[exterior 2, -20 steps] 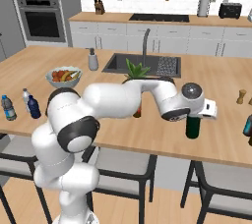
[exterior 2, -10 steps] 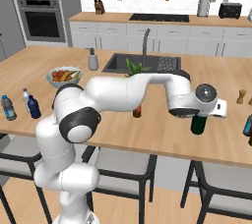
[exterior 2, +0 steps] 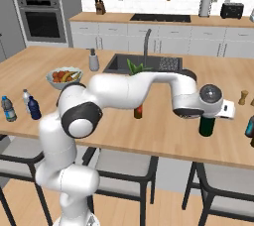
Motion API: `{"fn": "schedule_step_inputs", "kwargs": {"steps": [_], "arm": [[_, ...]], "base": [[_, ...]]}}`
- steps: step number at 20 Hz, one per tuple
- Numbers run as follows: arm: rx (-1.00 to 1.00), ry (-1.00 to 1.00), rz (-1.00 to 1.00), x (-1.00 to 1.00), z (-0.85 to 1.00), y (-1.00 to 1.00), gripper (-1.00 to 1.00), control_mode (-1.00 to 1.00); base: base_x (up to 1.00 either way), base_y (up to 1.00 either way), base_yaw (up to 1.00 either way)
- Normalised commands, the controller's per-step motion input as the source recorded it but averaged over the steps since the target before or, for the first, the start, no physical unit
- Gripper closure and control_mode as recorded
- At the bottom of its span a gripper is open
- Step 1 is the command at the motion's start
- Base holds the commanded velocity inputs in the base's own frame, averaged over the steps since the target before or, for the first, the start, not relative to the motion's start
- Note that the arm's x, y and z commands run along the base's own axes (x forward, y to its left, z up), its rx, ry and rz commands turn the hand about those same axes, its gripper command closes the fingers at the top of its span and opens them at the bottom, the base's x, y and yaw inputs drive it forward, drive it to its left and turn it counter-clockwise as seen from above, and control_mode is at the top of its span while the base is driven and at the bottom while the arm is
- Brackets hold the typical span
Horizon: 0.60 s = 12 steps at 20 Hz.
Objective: Move the plastic bottles in the middle to the plastics group, and the glass bottles in the middle to the glass group.
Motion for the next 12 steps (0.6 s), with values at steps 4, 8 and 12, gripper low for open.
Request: {"fn": "schedule_step_inputs", "kwargs": {"steps": [4,8,12], "arm": [[-0.01,-0.03,-0.13,-0.13,0.00,-0.09,1.00,-1.00],[-0.03,-0.01,-0.14,-0.08,0.00,-0.01,1.00,-1.00],[-0.03,0.00,-0.14,-0.06,0.10,-0.01,1.00,-1.00]], "base": [[0.00,0.00,0.00],[0.00,0.00,0.00],[0.00,0.00,0.00]]}}
